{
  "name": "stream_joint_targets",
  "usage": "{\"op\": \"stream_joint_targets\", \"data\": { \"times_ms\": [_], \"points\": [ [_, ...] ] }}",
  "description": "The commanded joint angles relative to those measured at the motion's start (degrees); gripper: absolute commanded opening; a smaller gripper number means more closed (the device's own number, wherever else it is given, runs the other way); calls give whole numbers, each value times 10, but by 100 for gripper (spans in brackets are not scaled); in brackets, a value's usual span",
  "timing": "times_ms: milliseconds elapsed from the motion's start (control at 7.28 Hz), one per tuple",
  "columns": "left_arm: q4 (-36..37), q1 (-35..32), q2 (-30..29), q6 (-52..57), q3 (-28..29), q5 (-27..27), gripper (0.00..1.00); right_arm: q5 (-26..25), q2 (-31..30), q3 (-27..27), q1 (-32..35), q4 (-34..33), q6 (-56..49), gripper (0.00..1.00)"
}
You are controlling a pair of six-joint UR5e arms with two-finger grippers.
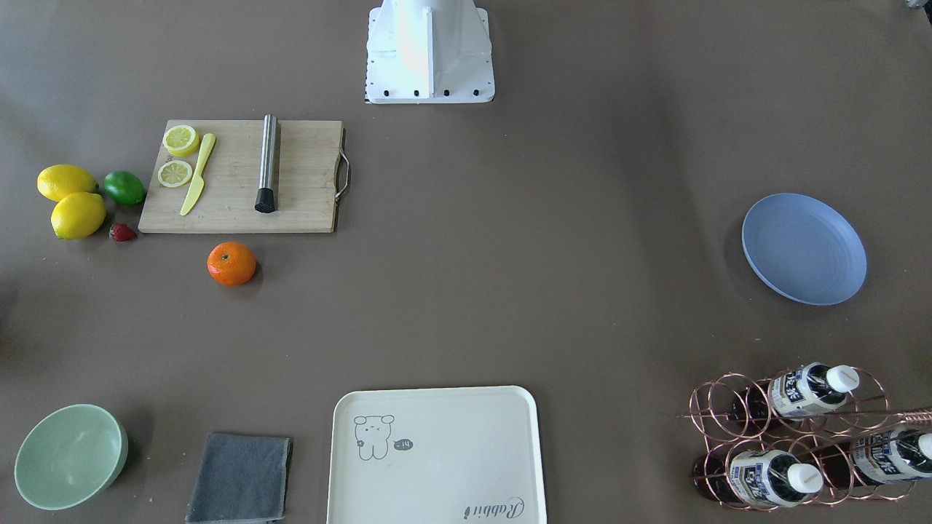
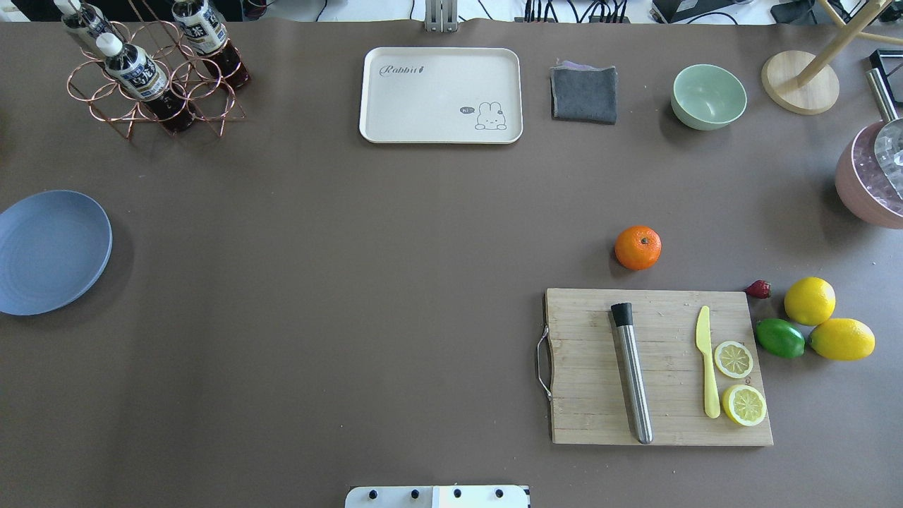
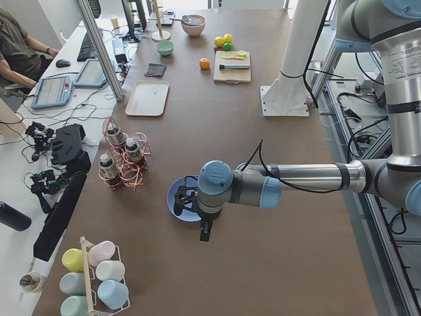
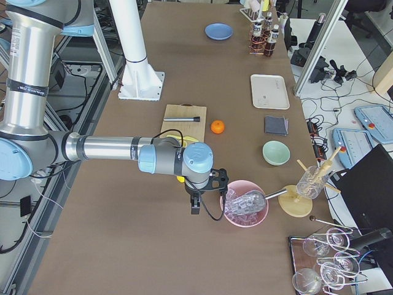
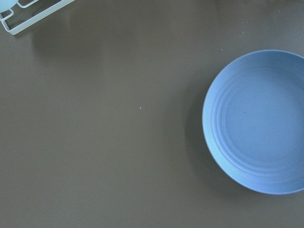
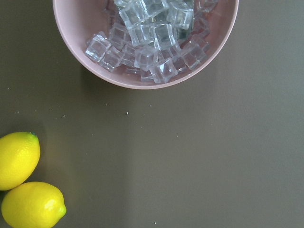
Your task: Pick orange to plate
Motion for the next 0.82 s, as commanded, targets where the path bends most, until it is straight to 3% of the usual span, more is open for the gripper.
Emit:
{"op": "stream_joint_targets", "data": {
  "times_ms": [0,687],
  "points": [
    [78,-1,-10,-1,-4,-37,97,-1,1,-1,0,0,0,100],
    [78,-1,-8,4,-3,-31,97,0,1,-1,0,-1,1,100]
  ]
}}
